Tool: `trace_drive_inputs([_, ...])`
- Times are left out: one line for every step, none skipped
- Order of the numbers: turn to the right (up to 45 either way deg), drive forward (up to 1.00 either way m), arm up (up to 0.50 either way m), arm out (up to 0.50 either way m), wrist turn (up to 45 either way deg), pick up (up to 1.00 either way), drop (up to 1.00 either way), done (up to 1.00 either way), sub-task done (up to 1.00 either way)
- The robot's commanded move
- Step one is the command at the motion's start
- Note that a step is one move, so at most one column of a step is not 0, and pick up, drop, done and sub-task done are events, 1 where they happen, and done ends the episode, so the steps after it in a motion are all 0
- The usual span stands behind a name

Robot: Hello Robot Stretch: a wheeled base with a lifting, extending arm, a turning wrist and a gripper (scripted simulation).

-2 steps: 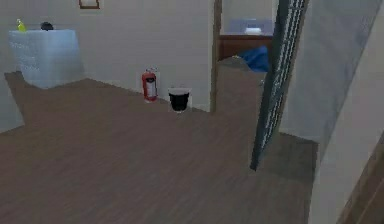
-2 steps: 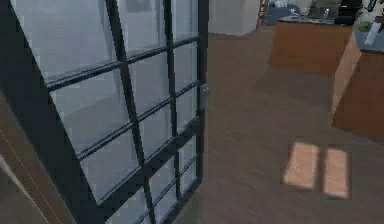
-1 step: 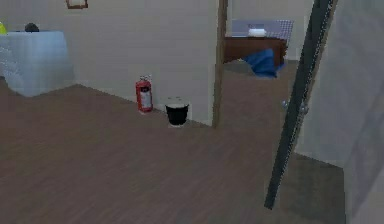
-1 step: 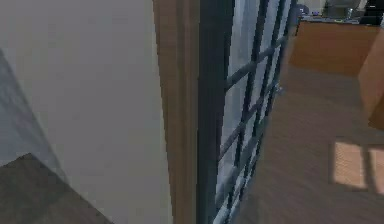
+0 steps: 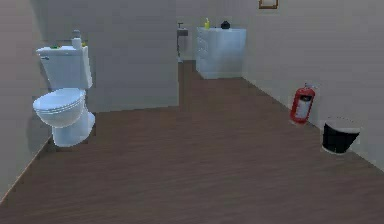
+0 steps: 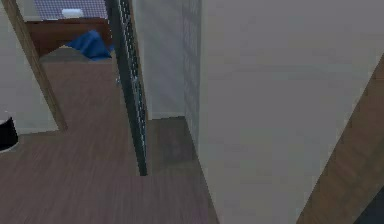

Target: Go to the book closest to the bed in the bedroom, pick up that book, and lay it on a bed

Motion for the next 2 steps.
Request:
trace_drive_inputs([-15.0, 0.00, 0.00, 0.00, 0.0, 0.00, 0.00, 0.00, 0.00])
trace_drive_inputs([0.0, 0.20, 0.00, 0.00, 0.0, 0.00, 0.00, 0.00, 0.00])
